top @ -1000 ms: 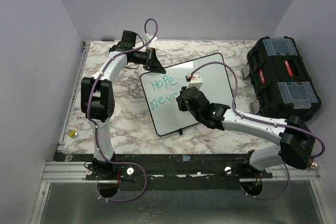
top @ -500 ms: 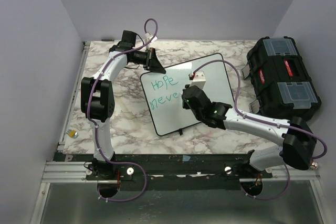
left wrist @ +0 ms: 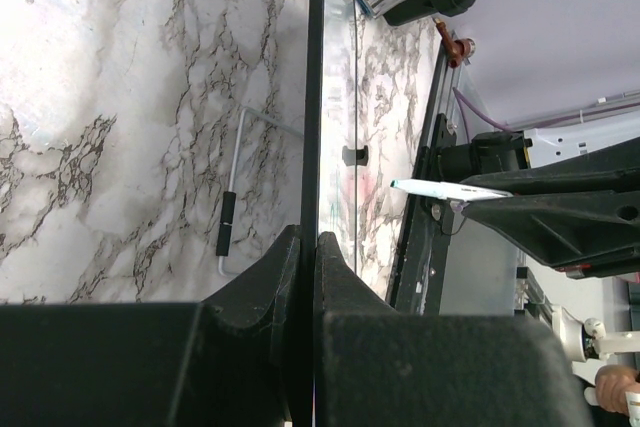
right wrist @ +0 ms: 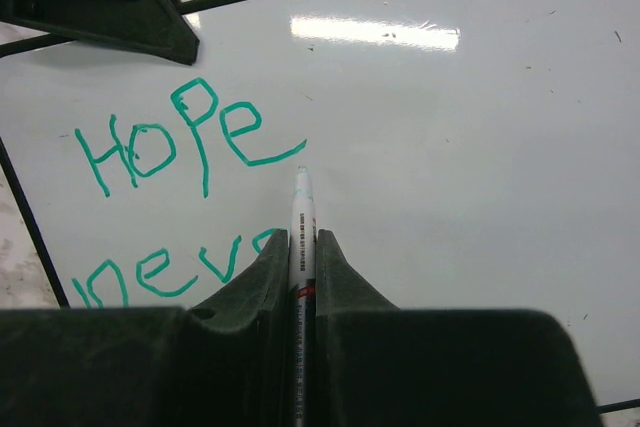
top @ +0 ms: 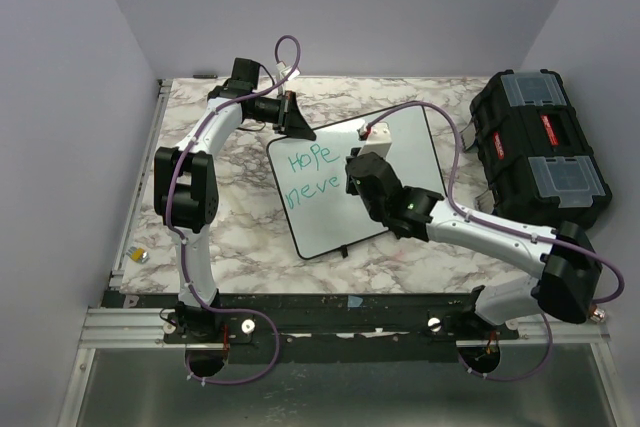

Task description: Write a sentence on the whiteboard

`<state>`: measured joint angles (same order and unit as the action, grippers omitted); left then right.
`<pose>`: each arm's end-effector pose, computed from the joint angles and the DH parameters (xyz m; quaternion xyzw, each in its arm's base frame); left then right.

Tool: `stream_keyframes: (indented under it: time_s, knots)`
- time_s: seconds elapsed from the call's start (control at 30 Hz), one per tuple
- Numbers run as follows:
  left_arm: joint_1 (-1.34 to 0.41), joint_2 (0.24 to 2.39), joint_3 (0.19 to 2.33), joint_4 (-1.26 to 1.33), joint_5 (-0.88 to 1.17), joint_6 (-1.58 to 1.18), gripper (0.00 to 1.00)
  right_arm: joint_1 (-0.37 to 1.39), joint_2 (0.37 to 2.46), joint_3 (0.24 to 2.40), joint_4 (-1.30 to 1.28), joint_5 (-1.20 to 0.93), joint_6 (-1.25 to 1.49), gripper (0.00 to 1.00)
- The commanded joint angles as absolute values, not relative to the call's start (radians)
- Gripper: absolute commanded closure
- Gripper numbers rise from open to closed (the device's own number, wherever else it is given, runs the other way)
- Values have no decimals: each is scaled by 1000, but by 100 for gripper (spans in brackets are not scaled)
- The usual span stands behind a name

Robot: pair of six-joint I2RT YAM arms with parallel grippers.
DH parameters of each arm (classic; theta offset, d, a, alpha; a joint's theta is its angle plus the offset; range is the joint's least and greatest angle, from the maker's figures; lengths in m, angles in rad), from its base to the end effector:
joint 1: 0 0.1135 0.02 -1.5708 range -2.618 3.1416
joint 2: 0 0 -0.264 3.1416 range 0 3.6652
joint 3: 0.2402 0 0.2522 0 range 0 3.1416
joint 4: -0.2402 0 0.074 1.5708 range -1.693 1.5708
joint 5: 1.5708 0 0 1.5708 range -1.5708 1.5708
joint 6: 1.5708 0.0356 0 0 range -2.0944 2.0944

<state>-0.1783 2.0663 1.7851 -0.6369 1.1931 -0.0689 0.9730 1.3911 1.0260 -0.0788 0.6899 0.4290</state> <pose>0.4374 -0.1125 0.2662 0.2227 0.7726 -0.5608 0.1976 0.1958 0.2474 0.2983 -0.0398 0.8149 0.1057 0.5685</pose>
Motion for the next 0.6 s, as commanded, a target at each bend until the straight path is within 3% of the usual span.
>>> stream_keyframes:
  time_s: [0.0, 0.57]
  knots:
    - [-178, 2033, 1798, -590, 1119, -14, 100, 967, 1411, 1014, -62, 672, 446, 99]
    - [-178, 2031, 1798, -591, 1117, -11, 100, 952, 1465, 990, -58, 601, 482, 99]
